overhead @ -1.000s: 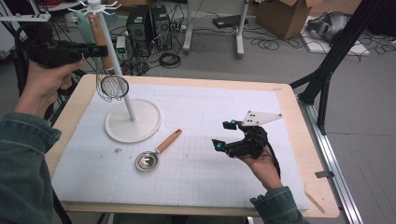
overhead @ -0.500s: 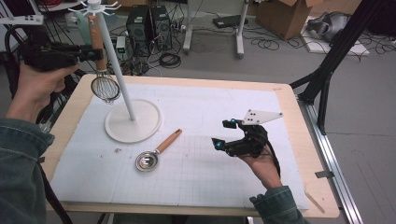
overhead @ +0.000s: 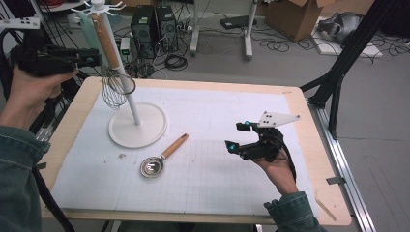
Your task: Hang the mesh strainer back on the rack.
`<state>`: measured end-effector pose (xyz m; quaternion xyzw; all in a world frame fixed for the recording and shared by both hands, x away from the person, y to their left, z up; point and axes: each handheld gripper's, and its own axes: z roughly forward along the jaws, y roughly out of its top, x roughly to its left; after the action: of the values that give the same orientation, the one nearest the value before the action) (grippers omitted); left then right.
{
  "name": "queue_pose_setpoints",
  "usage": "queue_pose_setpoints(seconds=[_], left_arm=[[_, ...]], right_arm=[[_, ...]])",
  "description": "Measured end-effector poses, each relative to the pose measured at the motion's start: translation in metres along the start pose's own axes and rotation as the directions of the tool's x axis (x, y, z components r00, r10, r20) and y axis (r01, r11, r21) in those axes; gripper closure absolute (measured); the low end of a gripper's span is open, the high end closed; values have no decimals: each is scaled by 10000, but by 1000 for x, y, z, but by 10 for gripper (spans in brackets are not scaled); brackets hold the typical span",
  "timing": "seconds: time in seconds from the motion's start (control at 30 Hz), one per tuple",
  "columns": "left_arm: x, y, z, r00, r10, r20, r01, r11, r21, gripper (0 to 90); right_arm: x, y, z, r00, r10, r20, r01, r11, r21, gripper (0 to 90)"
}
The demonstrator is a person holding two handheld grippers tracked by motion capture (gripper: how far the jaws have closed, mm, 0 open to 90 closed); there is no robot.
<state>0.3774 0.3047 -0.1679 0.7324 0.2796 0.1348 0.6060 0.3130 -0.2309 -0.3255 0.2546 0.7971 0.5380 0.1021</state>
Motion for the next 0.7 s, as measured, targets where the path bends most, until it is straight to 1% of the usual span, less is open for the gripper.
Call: queue_pose_setpoints(seconds=[0.13,0.23,0.4,0.47,0.53,0.63,0.7], left_arm=[[1,2,-5,9999,103,-55,-103,9999,-2,624],[-2,4,-7,9998,187,-46,-187,9998,-26,649],[-7,8,-11,9993,370,-12,-370,9993,24,721],[-9,11,-12,9989,459,-8,-459,9989,12,748],[-12,14,-12,9989,464,-15,-464,9989,13,772],[-14,17,-12,9984,555,63,-556,9985,24,792],[-16,19,-12,9981,600,133,-600,9982,25,822]], right_arm=[[-4,1,-8,9999,-11,135,12,10000,-44,203],[-6,0,-13,9996,49,264,-49,10000,-18,203],[-9,-1,-16,9994,51,354,-50,10000,-31,203],[-9,-2,-17,9994,117,330,-117,9999,-3,203],[-11,-2,-18,9994,133,327,-133,9999,4,202],[-12,-4,-19,9992,196,360,-196,9998,18,203],[-13,-5,-19,9990,212,401,-213,9998,17,203]])
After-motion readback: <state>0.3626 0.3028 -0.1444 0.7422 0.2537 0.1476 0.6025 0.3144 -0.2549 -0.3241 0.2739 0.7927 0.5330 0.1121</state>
